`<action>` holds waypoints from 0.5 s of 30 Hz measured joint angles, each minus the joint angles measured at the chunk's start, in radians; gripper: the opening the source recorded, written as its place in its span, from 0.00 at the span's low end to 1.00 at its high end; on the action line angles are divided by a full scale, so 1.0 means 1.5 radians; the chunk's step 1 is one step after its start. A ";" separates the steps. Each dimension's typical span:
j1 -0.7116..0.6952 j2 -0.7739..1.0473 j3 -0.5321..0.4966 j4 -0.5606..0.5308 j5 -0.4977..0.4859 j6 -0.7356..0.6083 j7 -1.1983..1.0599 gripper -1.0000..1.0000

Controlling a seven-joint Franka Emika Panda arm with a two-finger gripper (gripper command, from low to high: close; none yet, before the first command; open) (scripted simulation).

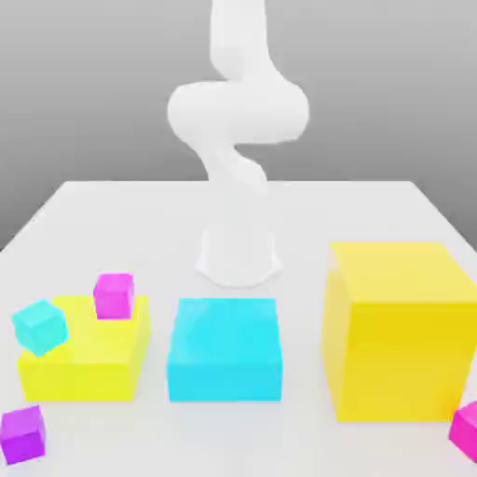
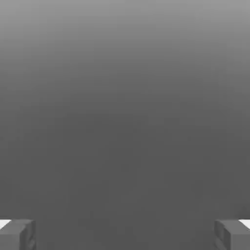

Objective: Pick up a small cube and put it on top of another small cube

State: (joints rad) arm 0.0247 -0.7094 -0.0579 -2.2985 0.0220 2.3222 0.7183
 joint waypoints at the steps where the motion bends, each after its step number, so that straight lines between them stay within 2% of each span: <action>1: 0.008 0.026 -0.018 0.001 0.006 0.006 -0.024 0.50; 8: 0.050 0.194 -0.130 0.003 0.064 0.048 -0.189 0.50; 15: 0.062 0.365 -0.216 0.007 0.148 0.087 -0.373 0.50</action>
State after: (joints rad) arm 0.1177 -0.1625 -0.3816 -2.2883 0.2446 2.4529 0.1592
